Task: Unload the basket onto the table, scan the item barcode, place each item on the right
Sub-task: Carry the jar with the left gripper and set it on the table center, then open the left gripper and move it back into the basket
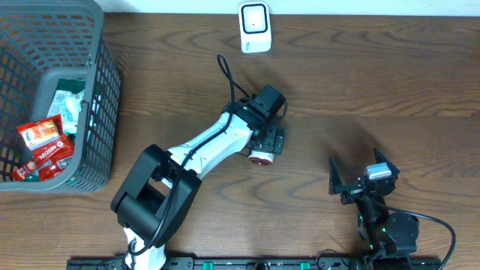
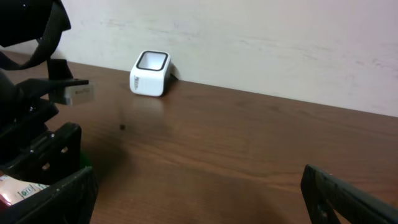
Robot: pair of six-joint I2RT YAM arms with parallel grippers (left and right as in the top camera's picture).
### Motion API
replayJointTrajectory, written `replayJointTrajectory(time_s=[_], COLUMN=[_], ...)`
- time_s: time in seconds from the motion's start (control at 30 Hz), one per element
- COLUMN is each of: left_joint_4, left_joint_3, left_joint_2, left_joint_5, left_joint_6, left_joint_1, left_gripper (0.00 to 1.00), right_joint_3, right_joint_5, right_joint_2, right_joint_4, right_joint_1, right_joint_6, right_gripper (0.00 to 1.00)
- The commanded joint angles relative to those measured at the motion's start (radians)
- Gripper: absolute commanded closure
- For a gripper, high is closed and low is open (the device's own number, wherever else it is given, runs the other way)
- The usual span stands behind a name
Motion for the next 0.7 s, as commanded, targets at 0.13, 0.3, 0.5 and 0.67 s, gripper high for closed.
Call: replayJointTrajectory(time_s=[0.13, 0.3, 0.5, 0.67], left_joint_4=[-0.002, -0.011, -0.190, -0.484], left_joint_3=[0.051, 0.051, 0.056, 0.056], left_joint_2=[-0.156, -0.283, -0.432, -0.547], left_joint_5=[-0.013, -0.013, -0.023, -0.062], left_joint_6=[0.021, 0.040, 0.092, 0.165], left_joint_1=[0.001, 0.013, 0.131, 0.317], left_gripper=[0.05, 0.05, 0.06, 0.34], right_joint_3=[-0.001, -0.001, -0.001, -0.001], right_joint_5=[-0.008, -0.008, -0.008, -0.008], right_joint_2=[-0.003, -0.003, -0.003, -0.003], right_joint_4=[-0.004, -0.004, -0.004, -0.004], right_joint_1=[0.000, 0.000, 0.000, 0.000], right_joint_6=[0.012, 0.012, 0.012, 0.012], right_gripper=[0.01, 0.01, 0.01, 0.01])
